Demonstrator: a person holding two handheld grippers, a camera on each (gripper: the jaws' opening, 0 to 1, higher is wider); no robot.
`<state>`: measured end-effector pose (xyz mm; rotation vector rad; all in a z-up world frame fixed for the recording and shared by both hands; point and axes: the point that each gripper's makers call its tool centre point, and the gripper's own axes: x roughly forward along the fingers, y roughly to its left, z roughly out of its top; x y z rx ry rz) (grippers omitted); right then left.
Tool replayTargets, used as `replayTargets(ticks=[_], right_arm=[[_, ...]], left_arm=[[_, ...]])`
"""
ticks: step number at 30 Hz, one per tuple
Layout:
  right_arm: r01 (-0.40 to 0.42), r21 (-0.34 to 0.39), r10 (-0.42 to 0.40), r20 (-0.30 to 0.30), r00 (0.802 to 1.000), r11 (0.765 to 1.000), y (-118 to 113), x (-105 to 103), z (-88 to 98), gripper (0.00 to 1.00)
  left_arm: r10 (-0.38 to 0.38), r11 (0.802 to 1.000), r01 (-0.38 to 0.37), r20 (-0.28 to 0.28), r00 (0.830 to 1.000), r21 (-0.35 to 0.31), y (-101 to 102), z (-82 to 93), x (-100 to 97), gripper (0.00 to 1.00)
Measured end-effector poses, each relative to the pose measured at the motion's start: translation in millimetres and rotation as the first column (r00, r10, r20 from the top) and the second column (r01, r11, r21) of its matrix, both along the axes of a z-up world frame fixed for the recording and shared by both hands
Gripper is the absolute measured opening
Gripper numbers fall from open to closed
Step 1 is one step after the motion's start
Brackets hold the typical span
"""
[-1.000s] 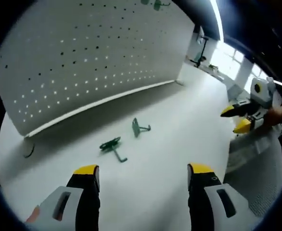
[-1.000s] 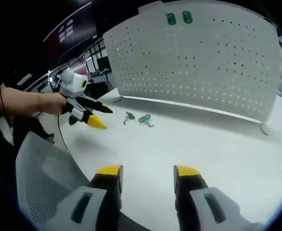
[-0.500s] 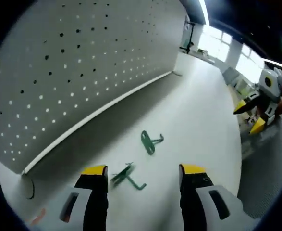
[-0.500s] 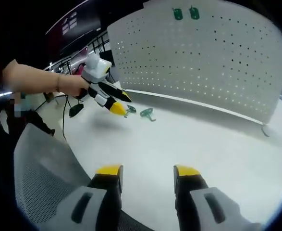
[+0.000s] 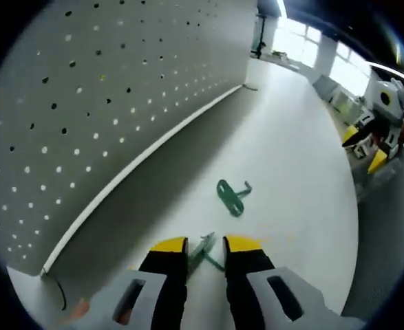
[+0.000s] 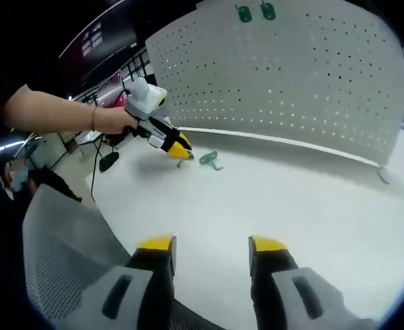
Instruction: Insert the hook assembly into the mounting plate slot until the hook locks in place.
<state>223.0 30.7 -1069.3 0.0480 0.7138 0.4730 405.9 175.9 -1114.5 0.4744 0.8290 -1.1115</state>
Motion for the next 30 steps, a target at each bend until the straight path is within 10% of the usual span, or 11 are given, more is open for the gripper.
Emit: replayTargets(ticks=[19,30], right_arm=[[0.002,-0.008,-0.002,0.001,1.000,1.000,-1,1,-0.9,0.39],[0.010,-0.012,-0.009,0.025,1.000,1.000,-2,2,4.5,0.38]], left_arm=[[-0.066,0.997,0.069,-0.064,0.996,0.035,-3,-0.8,-23.6,0.01],[0.035,0.997,-0.036,-0.012,0.999,-0.074,-6,45.0,-23.2,0.01]])
